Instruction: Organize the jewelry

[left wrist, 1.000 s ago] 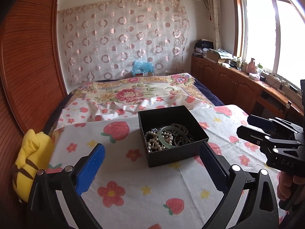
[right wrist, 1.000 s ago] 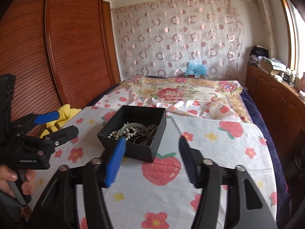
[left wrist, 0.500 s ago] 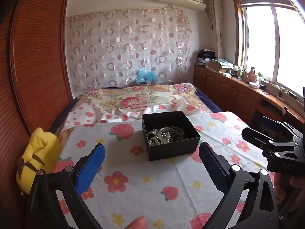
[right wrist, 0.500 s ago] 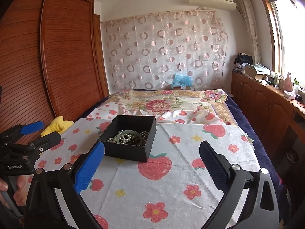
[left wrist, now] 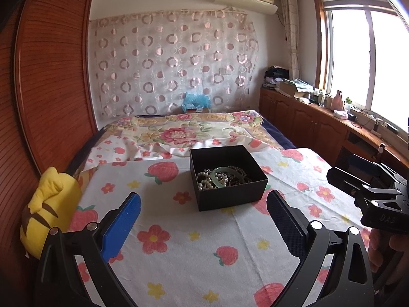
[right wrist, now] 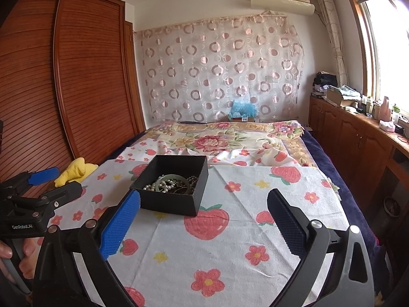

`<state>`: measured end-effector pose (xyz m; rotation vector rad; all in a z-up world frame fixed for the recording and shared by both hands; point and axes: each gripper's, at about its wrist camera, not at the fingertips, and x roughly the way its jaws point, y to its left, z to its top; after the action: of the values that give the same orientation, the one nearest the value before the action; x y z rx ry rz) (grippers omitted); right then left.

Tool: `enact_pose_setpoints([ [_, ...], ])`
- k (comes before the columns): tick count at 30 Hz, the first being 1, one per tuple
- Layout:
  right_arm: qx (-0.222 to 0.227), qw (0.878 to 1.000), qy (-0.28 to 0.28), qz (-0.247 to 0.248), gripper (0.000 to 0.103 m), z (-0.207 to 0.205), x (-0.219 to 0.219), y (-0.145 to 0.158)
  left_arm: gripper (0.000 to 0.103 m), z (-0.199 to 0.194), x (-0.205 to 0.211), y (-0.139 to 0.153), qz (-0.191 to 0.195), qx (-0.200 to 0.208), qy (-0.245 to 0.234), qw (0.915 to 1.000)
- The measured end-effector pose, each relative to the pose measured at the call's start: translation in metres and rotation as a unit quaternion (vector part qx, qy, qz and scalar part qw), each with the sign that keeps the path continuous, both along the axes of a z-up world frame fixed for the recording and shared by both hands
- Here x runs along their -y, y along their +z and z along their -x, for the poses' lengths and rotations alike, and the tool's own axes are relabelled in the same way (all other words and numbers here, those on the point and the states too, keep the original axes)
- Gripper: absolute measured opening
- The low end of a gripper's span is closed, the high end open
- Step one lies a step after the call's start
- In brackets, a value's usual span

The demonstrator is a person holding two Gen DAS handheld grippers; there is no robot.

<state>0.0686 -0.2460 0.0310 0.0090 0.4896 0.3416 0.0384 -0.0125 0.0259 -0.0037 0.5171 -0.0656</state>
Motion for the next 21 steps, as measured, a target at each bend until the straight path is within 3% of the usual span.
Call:
enact_pose_setpoints([
  [21, 0.002, 1.000, -0.001, -0.001, 0.100, 0.0005, -0.0017, 0.0002, 0.095, -0.0004, -0.0007, -0.0002, 0.000, 0.000, 0.000, 1.0000],
])
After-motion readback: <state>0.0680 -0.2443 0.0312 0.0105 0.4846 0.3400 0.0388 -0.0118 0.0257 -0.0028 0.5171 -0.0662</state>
